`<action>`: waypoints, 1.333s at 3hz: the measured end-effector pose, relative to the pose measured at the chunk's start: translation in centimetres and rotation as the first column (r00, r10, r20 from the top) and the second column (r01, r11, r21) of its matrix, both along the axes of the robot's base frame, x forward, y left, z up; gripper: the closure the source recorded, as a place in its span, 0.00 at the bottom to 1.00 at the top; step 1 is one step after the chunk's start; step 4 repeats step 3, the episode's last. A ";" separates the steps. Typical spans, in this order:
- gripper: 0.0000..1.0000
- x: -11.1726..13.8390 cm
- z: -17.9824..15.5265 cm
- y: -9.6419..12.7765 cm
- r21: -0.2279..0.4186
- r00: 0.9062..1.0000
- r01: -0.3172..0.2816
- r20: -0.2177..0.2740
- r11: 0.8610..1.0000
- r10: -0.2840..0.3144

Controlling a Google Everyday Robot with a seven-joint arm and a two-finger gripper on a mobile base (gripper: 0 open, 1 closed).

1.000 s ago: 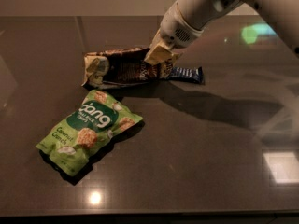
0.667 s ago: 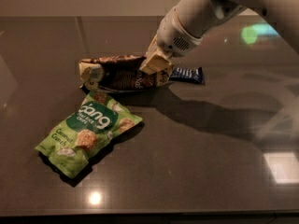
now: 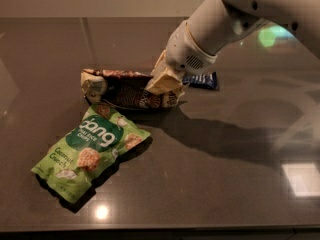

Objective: Move brown chip bag near green rice chip bag

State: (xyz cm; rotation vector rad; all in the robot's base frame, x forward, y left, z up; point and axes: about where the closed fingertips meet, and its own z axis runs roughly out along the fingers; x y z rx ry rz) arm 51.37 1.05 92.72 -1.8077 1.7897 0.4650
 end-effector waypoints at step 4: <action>0.00 -1.0 -0.1 -0.1 0.014 1.000 -0.023 -0.018 1.000 0.023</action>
Offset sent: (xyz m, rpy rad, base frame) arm -0.0083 -0.0025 -0.0017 0.0134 0.0178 0.0184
